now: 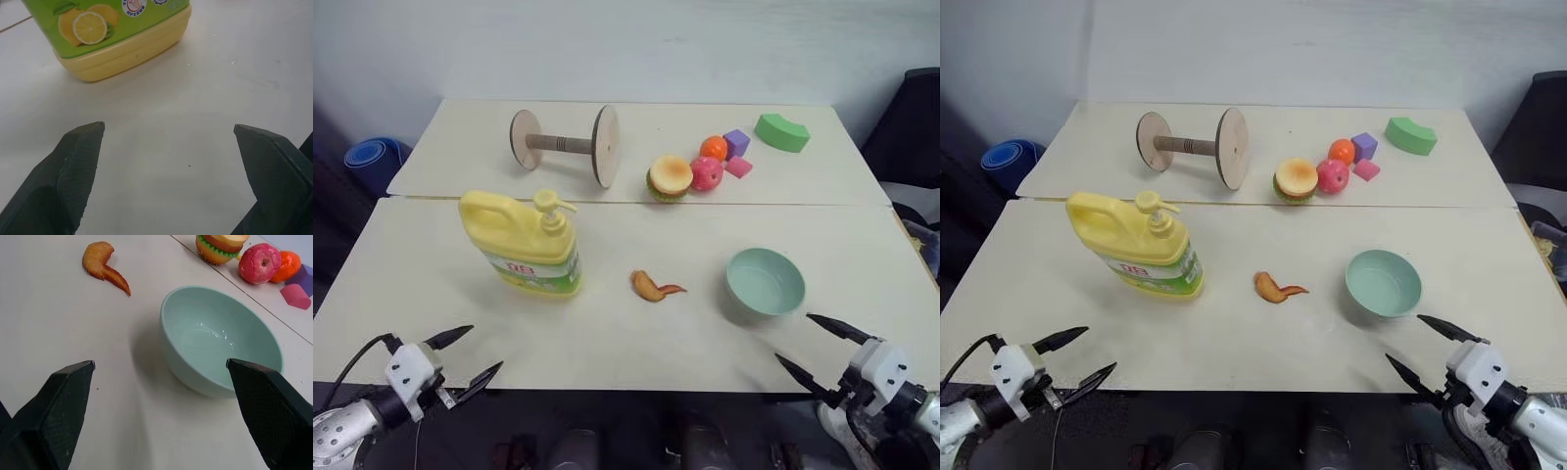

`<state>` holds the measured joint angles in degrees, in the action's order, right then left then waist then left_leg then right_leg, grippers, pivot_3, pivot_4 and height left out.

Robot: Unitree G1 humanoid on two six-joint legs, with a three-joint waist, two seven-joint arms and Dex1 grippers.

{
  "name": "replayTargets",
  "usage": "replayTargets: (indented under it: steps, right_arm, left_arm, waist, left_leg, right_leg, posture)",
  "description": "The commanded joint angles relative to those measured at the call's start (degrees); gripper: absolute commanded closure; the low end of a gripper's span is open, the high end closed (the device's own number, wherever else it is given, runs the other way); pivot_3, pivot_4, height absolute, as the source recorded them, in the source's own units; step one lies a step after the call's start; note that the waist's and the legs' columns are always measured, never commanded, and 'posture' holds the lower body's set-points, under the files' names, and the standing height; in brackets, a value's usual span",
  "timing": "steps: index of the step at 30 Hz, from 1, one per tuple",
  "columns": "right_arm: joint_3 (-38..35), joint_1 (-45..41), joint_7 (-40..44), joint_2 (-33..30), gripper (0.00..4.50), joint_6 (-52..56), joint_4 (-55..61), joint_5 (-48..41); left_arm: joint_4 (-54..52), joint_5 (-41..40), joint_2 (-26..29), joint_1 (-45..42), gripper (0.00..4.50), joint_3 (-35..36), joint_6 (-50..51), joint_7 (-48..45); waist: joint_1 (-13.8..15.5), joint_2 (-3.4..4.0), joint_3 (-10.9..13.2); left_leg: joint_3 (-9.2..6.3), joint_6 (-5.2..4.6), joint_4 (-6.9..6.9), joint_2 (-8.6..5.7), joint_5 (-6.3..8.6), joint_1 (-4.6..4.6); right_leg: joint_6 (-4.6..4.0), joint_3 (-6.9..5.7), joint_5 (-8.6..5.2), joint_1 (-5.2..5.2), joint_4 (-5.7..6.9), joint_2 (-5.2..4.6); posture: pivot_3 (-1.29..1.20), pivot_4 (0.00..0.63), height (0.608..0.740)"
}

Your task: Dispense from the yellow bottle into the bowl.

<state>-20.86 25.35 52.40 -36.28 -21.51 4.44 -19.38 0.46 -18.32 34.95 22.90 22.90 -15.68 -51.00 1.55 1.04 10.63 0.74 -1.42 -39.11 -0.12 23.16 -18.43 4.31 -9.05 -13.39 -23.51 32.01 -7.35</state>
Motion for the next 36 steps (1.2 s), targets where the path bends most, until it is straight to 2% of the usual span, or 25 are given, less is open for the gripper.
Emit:
replayTargets:
  steps: [1, 5, 7, 9, 12, 14, 18, 20, 24, 27, 32, 35, 36]
  right_arm:
    - [-0.9, 0.7, -0.6, 0.6, 0.01, -1.1, 1.8, -0.8]
    - [-0.2, 0.7, -1.2, 1.0, 0.01, 1.9, 5.4, -2.5]
    - [2.7, -1.2, -1.7, -0.7, 0.01, 8.4, 12.5, -4.4]
    - [5.5, -4.2, -3.1, -2.6, 0.01, 16.2, 18.6, -5.9]
    - [13.0, -14.2, -7.3, -4.9, 0.01, 32.0, 25.0, -6.7]
    - [20.8, -22.9, -7.1, -5.8, 0.01, 41.4, 25.3, -4.8]
    - [33.8, -39.8, -11.6, -2.4, 0.01, 59.0, 19.6, 1.2]
    - [38.1, -45.5, -12.7, 0.7, 0.01, 63.7, 16.8, 2.7]
    - [43.7, -53.9, -19.3, 9.6, 0.01, 67.0, 6.5, 9.3]
    - [45.9, -57.0, -21.2, 14.6, 0.01, 65.8, -0.6, 12.1]
    - [48.8, -59.4, -20.2, 18.5, 0.01, 61.8, -10.5, 15.8]
    - [47.7, -59.9, -18.4, 20.2, 0.57, 60.7, -12.3, 15.0]
    - [47.1, -59.9, -17.8, 20.2, 0.91, 60.9, -11.8, 14.7]
  left_arm:
    - [-1.8, -1.9, 0.4, 0.5, 0.0, -0.3, 0.5, -1.4]
    - [-4.4, -8.8, 2.1, 1.5, 0.0, -1.8, 8.0, -7.4]
    - [-6.5, -14.9, 2.4, 0.8, 0.0, 0.1, 13.7, -8.2]
    - [-7.3, -17.6, 2.0, -0.8, 0.0, 1.6, 16.0, -7.4]
    - [-7.2, -16.4, 3.0, -2.3, 0.0, 0.5, 14.1, -11.0]
    - [-7.3, -15.8, 3.5, -3.7, 0.0, -0.9, 13.5, -13.6]
    - [-8.6, -15.9, 2.9, -6.5, 0.0, -2.9, 14.5, -14.2]
    - [-9.2, -15.8, 2.5, -7.5, 0.0, -3.0, 14.8, -13.2]
    - [-10.3, -14.4, 1.4, -7.8, 0.0, -3.4, 14.6, -10.9]
    - [-11.6, -14.2, 0.5, -7.5, 0.0, -3.5, 14.9, -9.5]
    - [-13.3, -13.7, 0.0, -7.1, 0.0, -4.5, 15.4, -8.5]
    - [-14.3, -13.1, -0.5, -7.6, 0.0, -5.4, 15.6, -7.4]
    - [-14.6, -13.1, -0.6, -7.7, 0.0, -5.6, 15.7, -7.2]
  waist:
    - [0.0, 0.03, 0.0]
    - [0.0, 0.07, 0.0]
    - [-0.3, 0.08, 0.0]
    - [-0.3, 0.13, 0.1]
    - [-0.3, 0.11, 0.1]
    - [-0.3, 0.04, 0.0]
    - [0.0, 0.03, 0.0]
    - [-0.1, -0.03, 0.0]
    - [-0.6, -0.17, -0.1]
    - [-1.1, -0.17, -0.1]
    - [-1.7, -0.18, -0.1]
    - [-1.9, -0.2, -0.1]
    - [-1.9, -0.2, -0.1]
  left_leg:
    - [0.0, -0.01, 0.0, 0.0, 0.0, 0.0]
    - [0.0, -0.26, 0.0, 0.01, 0.14, 0.03]
    - [0.01, -0.24, 0.0, 0.05, 0.13, 0.04]
    - [0.01, -0.2, 0.0, 0.09, 0.11, 0.08]
    - [0.05, -0.12, 0.0, 0.08, 0.03, 0.11]
    - [0.0, 0.0, 0.0, 0.12, 0.0, 0.16]
    - [-0.09, 0.37, 0.0, 0.12, -0.18, 0.0]
    - [-0.11, 0.38, -0.01, 0.07, -0.2, -0.05]
    - [-0.09, 0.36, -0.01, -0.02, -0.22, -0.09]
    - [-0.04, 0.31, -0.01, -0.09, -0.27, -0.09]
    - [-0.01, 0.32, -0.01, -0.1, -0.3, -0.08]
    - [0.06, 0.34, -0.02, -0.09, -0.36, 0.05]
    - [0.06, 0.37, -0.02, -0.07, -0.38, 0.08]
  right_leg:
    - [0.0, 0.0, 0.0, 0.0, 0.0, 0.0]
    - [-0.01, 0.02, 0.0, 0.0, 0.05, -0.01]
    - [-0.04, 0.03, -0.02, -0.01, 0.1, 0.0]
    - [-0.08, 0.07, -0.05, 0.01, 0.19, 0.02]
    - [-0.15, 0.14, -0.08, -0.01, 0.4, 0.0]
    - [-0.25, 0.07, -0.14, -0.09, 0.45, 0.04]
    - [-0.33, -0.07, -0.18, -0.25, 0.5, 0.07]
    - [-0.32, -0.1, -0.18, -0.25, 0.49, 0.06]
    - [-0.24, -0.1, -0.13, -0.22, 0.61, 0.05]
    - [-0.18, -0.08, -0.1, -0.2, 0.62, 0.05]
    - [-0.12, -0.07, -0.07, -0.18, 0.61, 0.11]
    - [-0.07, -0.01, -0.04, -0.1, 0.66, 0.15]
    - [-0.06, 0.01, -0.04, -0.11, 0.73, 0.15]
  posture:
    - [0.0, 0.15, 0.74]
    - [0.0, 0.15, 0.74]
    - [0.0, 0.15, 0.74]
    - [0.0, 0.15, 0.74]
    - [0.0, 0.15, 0.74]
    - [0.0, 0.15, 0.74]
    - [0.0, 0.15, 0.74]
    - [0.0, 0.15, 0.74]
    - [0.0, 0.15, 0.74]
    - [0.0, 0.15, 0.74]
    - [0.0, 0.15, 0.74]
    - [0.0, 0.15, 0.74]
    - [0.0, 0.15, 0.74]
